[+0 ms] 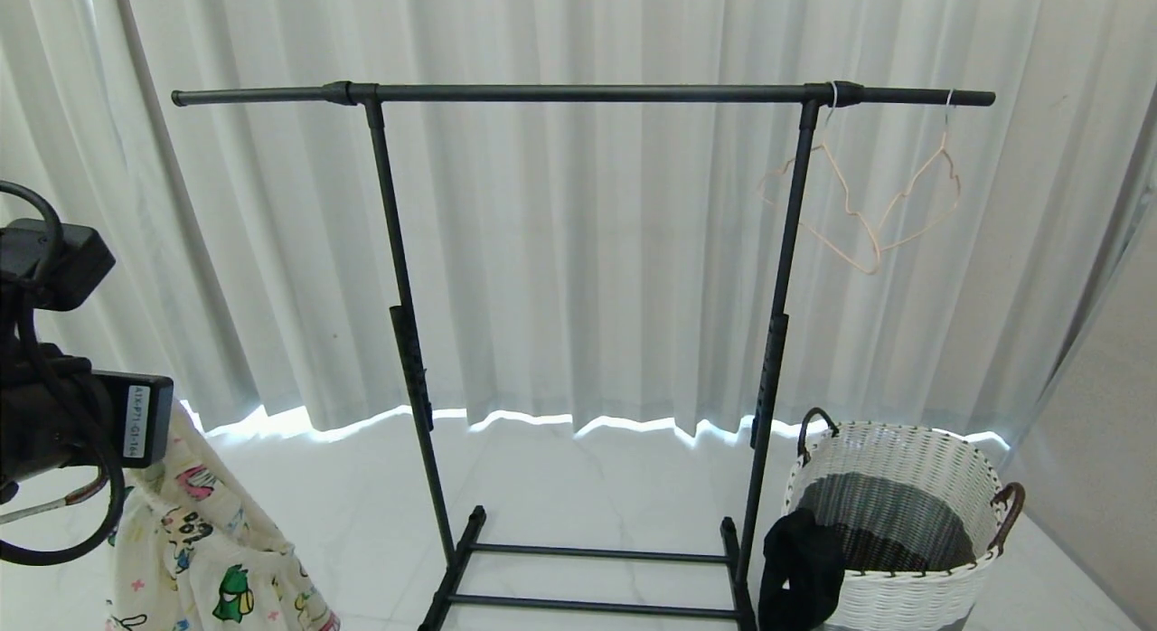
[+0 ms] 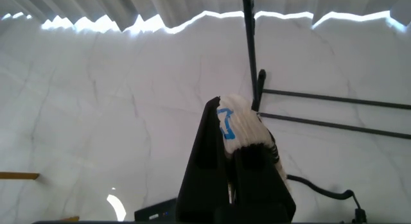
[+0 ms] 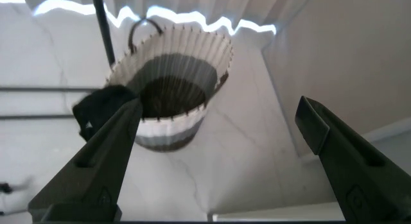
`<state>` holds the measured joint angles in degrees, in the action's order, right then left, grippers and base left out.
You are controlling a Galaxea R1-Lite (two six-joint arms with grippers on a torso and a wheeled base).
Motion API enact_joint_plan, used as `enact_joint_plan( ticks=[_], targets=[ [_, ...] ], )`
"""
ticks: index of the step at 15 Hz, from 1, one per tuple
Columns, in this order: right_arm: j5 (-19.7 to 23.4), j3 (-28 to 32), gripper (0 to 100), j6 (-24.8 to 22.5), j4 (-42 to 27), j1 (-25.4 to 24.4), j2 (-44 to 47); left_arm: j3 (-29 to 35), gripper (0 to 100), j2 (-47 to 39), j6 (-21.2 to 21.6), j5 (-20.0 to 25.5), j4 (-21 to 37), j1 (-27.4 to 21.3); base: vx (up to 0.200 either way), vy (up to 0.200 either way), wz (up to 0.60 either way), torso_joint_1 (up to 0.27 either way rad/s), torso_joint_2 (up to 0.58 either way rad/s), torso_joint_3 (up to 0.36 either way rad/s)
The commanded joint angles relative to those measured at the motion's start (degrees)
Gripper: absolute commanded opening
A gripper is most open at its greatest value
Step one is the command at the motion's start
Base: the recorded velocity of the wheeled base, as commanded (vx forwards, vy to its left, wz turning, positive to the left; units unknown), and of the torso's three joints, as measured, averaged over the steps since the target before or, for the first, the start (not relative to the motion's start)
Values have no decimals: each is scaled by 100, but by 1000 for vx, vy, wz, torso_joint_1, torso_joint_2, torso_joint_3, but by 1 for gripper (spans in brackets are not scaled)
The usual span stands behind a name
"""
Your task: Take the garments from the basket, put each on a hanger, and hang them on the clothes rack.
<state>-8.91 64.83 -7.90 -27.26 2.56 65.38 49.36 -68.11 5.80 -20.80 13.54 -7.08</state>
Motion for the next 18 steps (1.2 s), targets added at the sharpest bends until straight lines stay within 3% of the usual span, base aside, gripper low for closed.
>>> enact_joint_plan(
  ticks=[1, 18],
  targets=[
    [3, 21, 100, -10, 98, 60, 177, -5, 0, 8, 0, -3, -1, -12, 0, 0, 0, 173, -456, -281],
    [21, 188, 100, -1, 326, 78, 274, -111, 0, 281, 0, -3, -18, -434, 0, 0, 0, 204, -475, -273]
  ],
)
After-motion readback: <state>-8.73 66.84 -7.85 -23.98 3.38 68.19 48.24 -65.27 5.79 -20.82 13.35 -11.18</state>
